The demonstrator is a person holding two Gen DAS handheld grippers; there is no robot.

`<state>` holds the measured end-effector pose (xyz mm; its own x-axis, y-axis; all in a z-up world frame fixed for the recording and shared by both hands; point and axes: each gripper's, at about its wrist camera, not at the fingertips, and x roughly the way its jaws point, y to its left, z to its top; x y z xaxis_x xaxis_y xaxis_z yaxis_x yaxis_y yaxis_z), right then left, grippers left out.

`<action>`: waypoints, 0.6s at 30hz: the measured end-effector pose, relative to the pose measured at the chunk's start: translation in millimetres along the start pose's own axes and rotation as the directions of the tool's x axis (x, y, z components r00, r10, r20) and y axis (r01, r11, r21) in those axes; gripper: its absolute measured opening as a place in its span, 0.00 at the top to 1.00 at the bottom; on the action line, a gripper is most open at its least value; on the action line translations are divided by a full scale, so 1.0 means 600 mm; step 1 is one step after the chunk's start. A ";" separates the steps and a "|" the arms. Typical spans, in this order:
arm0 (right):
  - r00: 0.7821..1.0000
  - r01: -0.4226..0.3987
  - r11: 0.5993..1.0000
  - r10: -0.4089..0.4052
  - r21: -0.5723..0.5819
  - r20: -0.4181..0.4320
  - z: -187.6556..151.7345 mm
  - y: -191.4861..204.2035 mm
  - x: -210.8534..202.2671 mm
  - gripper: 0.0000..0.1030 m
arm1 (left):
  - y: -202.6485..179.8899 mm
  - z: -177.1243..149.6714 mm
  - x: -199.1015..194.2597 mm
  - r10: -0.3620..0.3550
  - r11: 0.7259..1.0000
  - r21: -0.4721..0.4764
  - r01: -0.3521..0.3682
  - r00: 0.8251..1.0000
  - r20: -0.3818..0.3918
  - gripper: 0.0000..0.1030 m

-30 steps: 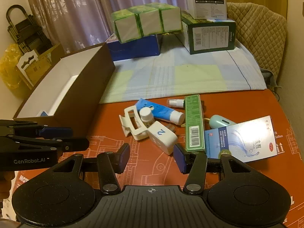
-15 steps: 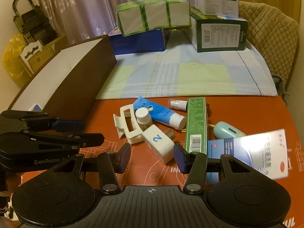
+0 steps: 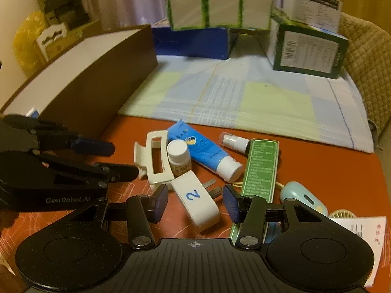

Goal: Organize rigid objects
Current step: 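Grasp the white smart plug with the right tool while the left tool grasps the white hair clip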

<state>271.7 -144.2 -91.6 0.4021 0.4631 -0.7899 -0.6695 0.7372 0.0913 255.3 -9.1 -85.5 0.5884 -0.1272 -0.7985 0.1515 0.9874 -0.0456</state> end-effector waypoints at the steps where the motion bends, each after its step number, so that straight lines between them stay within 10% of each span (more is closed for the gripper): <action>1: 1.000 0.000 1.000 0.000 -0.014 -0.008 0.001 0.000 0.005 0.54 | 0.000 0.001 0.003 0.001 1.000 0.001 -0.001 1.000 -0.002 0.62; 10: 0.999 0.030 0.996 -0.033 -0.083 -0.042 -0.005 0.010 0.025 0.77 | 0.006 0.006 0.026 0.008 1.000 -0.004 -0.008 1.000 -0.007 0.62; 18: 0.992 0.118 0.993 -0.117 0.010 -0.044 -0.003 0.006 0.023 0.77 | 0.010 0.008 0.043 0.012 1.000 -0.001 -0.012 1.000 0.004 0.62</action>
<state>273.9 -136.1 -103.3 0.4502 0.3516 -0.8208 -0.6114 0.7913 0.0037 275.1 -6.9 -103.8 0.5937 -0.1154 -0.7963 0.1434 0.9890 -0.0365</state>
